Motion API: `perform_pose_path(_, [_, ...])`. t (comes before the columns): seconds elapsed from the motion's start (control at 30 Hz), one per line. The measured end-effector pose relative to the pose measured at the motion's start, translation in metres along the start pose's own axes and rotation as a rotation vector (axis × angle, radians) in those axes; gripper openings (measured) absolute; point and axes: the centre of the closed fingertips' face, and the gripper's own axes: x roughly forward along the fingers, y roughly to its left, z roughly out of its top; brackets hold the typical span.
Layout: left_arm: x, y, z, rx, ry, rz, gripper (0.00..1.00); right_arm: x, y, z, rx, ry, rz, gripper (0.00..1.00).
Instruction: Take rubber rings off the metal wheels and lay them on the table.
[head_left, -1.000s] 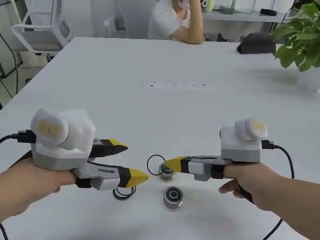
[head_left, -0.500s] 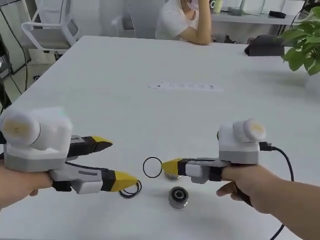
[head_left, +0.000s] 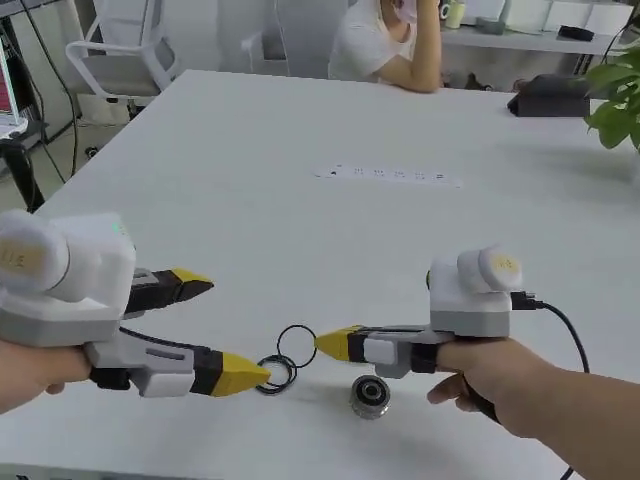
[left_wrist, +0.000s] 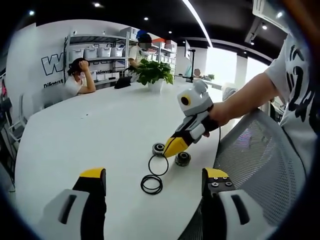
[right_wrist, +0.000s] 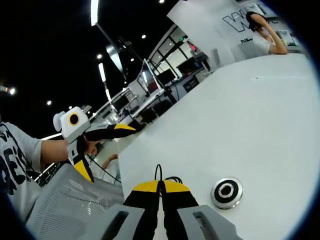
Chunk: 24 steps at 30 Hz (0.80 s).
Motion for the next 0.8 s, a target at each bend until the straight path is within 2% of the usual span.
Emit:
perform_pose_path(0.37, [-0.006, 0.005, -0.004, 0.008, -0.002, 0.028, 0.8, 0.018, 0.006, -0.011, 0.028, 0.034, 0.018, 0.0])
perform_pose_path(0.8, [-0.01, 0.01, -0.007, 0.003, 0.004, 0.042, 0.81, 0.028, -0.006, -0.02, 0.051, 0.058, -0.033, 0.0])
